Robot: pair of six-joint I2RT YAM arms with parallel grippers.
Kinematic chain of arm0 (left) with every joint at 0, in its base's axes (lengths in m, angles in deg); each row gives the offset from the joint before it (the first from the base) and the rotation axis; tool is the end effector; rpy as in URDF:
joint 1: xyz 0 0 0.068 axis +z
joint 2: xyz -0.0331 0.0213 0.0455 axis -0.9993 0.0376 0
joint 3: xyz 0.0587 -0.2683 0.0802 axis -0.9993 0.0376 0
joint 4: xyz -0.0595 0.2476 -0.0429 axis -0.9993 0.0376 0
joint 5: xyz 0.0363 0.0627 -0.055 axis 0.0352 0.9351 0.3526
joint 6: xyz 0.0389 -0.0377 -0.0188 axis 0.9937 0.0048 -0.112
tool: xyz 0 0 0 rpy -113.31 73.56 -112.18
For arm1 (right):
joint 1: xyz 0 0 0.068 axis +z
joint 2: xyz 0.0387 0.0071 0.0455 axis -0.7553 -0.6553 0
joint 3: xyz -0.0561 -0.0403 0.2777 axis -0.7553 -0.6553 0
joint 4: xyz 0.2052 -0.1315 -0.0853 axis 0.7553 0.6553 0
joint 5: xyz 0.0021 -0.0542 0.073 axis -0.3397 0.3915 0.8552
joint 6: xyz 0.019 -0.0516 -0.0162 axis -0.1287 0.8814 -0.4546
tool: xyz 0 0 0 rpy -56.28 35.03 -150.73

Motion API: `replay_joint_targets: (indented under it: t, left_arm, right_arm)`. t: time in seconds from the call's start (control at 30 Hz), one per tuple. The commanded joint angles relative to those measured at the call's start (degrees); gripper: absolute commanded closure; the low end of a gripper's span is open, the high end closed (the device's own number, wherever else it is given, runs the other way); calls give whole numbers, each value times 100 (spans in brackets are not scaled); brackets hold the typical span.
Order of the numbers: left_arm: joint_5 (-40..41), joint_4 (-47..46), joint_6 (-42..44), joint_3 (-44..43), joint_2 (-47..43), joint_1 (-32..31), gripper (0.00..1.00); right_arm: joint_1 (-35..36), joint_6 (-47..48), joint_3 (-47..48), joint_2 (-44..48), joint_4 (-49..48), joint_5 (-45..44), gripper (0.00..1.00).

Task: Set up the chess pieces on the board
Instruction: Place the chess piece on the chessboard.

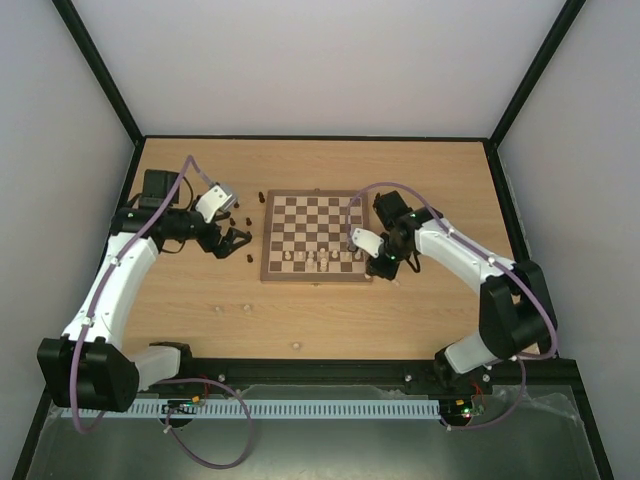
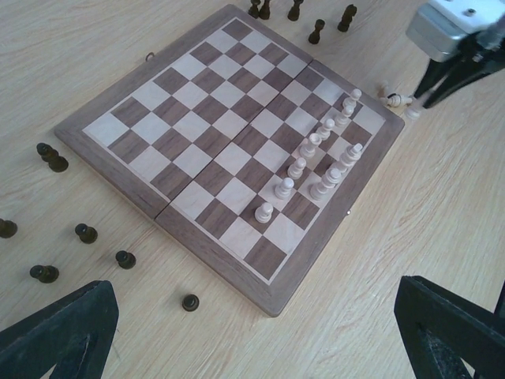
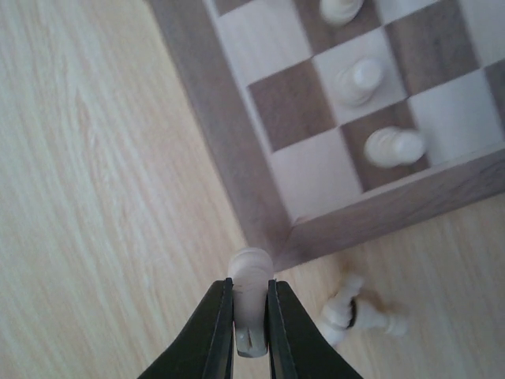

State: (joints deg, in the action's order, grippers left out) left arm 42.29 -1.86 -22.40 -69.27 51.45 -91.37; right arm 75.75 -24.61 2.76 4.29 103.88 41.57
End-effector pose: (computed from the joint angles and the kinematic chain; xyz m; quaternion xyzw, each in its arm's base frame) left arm 0.2293 -0.0408 0.3258 0.3805 0.8023 -0.2392 0.3929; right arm 0.2482 0.1349 0.2306 -0.5641 0.7910 0.0815 0.2223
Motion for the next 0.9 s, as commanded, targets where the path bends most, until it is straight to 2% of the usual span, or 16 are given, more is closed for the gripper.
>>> replay_joint_targets:
  t: [0.0,0.3,0.87]
  left_arm:
    - [53,15,-74,97,-179,-73,1]
    - [175,-1,-215,108,-310,-137,1]
    - [166,-79,-214,141,-270,-192,1]
  right_arm:
    - [115,-202,522,-523,247,-171,92]
    - [450,-487,1119,-982,215,-581,92]
    - [877,-847,1416,-1421,94,-922,92]
